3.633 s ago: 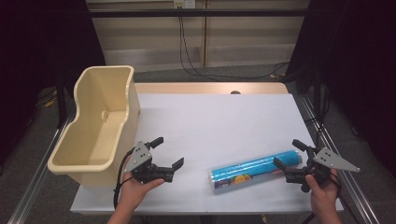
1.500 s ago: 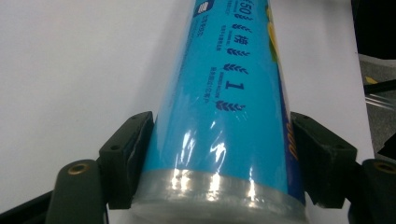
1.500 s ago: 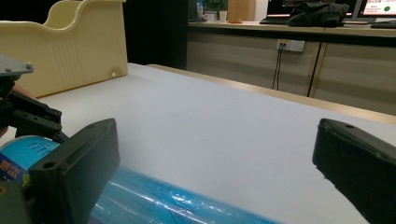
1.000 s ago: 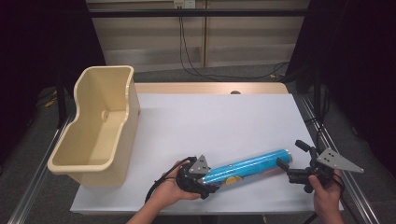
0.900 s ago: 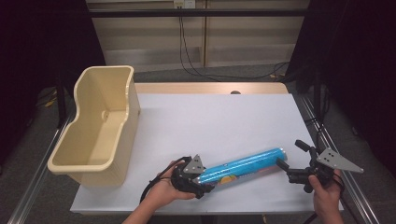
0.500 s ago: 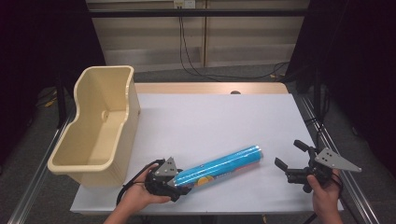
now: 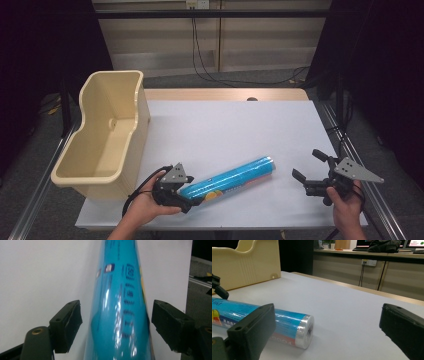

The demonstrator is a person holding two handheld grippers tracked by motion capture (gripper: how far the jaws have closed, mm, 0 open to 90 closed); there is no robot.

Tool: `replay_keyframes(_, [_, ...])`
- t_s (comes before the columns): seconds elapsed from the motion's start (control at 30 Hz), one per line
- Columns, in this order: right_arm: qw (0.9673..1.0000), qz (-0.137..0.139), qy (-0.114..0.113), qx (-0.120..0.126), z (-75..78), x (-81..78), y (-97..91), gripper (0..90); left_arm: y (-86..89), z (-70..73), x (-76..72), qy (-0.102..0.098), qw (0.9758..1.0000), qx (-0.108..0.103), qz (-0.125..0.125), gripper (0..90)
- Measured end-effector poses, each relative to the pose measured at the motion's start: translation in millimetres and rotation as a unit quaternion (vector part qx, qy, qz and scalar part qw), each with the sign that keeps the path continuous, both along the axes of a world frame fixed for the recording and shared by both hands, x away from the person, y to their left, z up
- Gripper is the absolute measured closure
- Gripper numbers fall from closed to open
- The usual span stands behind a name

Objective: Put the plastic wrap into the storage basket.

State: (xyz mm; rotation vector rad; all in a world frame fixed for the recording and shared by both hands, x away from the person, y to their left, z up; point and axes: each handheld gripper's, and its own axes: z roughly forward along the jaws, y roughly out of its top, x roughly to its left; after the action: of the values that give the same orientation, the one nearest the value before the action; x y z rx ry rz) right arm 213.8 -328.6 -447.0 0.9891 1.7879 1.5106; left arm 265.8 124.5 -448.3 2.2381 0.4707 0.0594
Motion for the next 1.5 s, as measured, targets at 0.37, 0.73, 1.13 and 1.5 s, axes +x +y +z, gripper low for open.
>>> replay_keyframes(0.37, [1.0000,0.001,-0.001,0.000,0.2,-0.2,-1.1,0.3,-41.3,11.6,22.0,0.015,0.9994,0.029,-0.012,20.0])
replay_keyframes(0.73, [1.0000,0.006,-0.002,0.001,0.6,-0.7,0.5,0.3,-80.1,14.5,35.6,0.026,0.9963,0.075,-0.033,17.6])
replay_keyframes(1.13, [1.0000,0.008,-0.005,0.000,0.9,-1.3,0.9,0.3,-104.2,8.3,42.4,0.051,0.9898,0.125,-0.045,14.9])
replay_keyframes(1.5, [0.9999,0.011,-0.006,-0.003,1.3,-1.1,2.8,0.3,-120.0,2.4,47.2,0.075,0.9794,0.181,-0.050,16.6])
